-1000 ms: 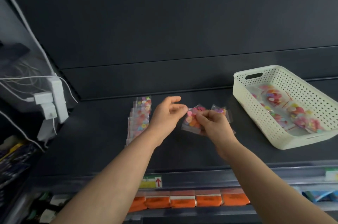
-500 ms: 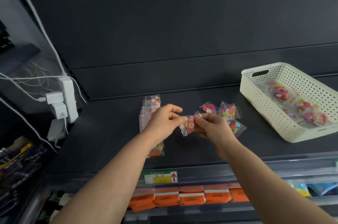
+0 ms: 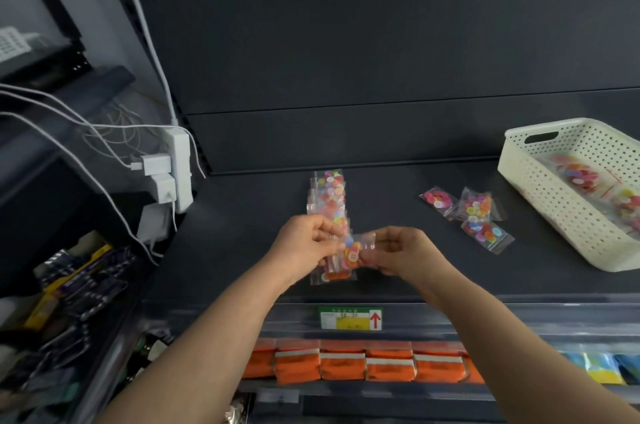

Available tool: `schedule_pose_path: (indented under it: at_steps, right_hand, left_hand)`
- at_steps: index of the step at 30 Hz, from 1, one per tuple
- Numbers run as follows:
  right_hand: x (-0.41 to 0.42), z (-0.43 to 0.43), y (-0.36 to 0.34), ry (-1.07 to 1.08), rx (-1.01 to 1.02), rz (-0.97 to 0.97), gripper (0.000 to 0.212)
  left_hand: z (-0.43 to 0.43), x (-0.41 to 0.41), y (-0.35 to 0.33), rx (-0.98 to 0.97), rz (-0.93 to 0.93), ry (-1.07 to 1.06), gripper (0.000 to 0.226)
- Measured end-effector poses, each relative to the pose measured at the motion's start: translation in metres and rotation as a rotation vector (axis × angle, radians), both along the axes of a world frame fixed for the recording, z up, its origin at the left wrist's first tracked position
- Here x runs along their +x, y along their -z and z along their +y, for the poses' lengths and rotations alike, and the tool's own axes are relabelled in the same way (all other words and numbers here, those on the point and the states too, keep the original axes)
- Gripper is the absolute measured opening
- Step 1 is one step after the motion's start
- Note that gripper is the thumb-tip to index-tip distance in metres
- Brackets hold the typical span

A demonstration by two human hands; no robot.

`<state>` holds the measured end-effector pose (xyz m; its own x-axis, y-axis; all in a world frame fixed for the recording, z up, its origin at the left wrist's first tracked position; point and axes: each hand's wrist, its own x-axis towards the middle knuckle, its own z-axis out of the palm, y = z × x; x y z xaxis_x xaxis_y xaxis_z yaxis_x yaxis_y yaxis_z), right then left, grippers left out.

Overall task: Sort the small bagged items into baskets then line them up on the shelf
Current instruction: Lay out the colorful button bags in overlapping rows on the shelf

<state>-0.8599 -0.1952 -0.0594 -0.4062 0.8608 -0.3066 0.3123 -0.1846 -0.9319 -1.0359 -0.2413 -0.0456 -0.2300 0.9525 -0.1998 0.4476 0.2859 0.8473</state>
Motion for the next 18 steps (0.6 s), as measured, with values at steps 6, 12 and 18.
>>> schedule_pose_path:
  at_steps: [6, 12, 18]
  right_hand:
    - [-0.021, -0.016, 0.014, -0.059, 0.25, -0.366, 0.032]
    - [-0.034, -0.026, 0.018, 0.002, 0.423, -0.517, 0.037]
    - [-0.041, -0.028, 0.02, -0.039, 0.515, -0.578, 0.027]
  left_hand:
    - [-0.025, -0.015, 0.023, 0.01, 0.191, -0.029, 0.025]
    - [-0.029, -0.013, 0.03, 0.103, 0.379, -0.026, 0.045]
    - [-0.027, -0.018, 0.03, 0.137, 0.453, 0.008, 0.054]
